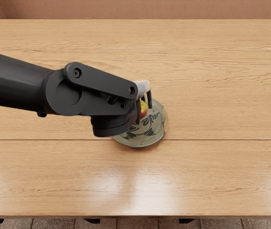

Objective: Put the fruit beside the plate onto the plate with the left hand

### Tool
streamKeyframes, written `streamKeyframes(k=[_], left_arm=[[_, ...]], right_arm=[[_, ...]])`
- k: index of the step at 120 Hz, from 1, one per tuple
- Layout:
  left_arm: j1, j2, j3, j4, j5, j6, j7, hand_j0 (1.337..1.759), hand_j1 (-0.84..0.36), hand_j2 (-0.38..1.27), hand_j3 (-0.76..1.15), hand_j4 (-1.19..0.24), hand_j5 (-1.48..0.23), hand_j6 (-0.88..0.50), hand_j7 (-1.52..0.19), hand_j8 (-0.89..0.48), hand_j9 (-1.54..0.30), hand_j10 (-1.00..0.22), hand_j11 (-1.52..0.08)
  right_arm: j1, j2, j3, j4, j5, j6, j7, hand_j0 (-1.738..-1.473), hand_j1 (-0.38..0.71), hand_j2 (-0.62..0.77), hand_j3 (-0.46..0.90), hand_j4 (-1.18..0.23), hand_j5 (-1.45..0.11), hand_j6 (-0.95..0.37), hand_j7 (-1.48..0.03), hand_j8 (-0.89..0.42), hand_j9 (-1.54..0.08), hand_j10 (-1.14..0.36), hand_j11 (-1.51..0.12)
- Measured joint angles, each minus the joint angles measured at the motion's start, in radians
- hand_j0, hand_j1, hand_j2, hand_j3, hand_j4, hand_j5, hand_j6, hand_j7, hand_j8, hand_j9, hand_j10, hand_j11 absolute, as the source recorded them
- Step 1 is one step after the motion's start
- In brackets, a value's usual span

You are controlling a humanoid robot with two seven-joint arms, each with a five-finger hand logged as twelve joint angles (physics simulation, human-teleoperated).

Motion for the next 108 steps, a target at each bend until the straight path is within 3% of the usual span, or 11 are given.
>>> streamKeyframes(k=[30, 62, 89, 108], left_arm=[[0.034, 0.0, -0.001, -0.001, 0.002, 0.002, 0.0, 1.657, -0.33, 0.38, 0.0, -0.56, -0.79, -0.49, -0.77, -0.46, -0.76, -0.58, -0.76], [0.027, 0.0, -0.002, 0.005, 0.001, 0.002, 0.0, 1.658, -0.16, 0.16, 0.0, -0.42, -0.56, -0.4, -0.56, -0.39, -0.56, -0.43, -0.56], [-0.027, 0.0, -0.022, 0.016, -0.004, 0.002, 0.0, 1.658, -0.03, 0.09, 0.0, -0.31, -0.41, -0.31, -0.41, -0.3, -0.41, -0.32, -0.41], [-0.014, 0.009, -0.09, 0.02, -0.012, -0.013, 0.0, 1.658, 0.02, 0.07, 0.0, -0.28, -0.36, -0.27, -0.36, -0.27, -0.36, -0.28, -0.36]], right_arm=[[0.0, 0.0, 0.0, 0.0, 0.0, 0.0, 0.0, -1.658, -0.3, -0.01, 0.0, -0.04, -0.05, -0.04, -0.05, -0.04, -0.05, -0.04, -0.05], [0.0, 0.0, 0.0, 0.0, 0.0, 0.0, 0.0, -1.658, -0.3, -0.01, 0.0, -0.04, -0.05, -0.04, -0.05, -0.04, -0.05, -0.04, -0.05], [0.0, 0.0, 0.0, 0.0, 0.0, 0.0, 0.0, -1.658, -0.3, -0.01, 0.0, -0.04, -0.05, -0.04, -0.05, -0.04, -0.05, -0.04, -0.05], [0.0, 0.0, 0.0, 0.0, 0.0, 0.0, 0.0, -1.658, -0.3, -0.01, 0.0, -0.04, -0.05, -0.04, -0.05, -0.04, -0.05, -0.04, -0.05]])
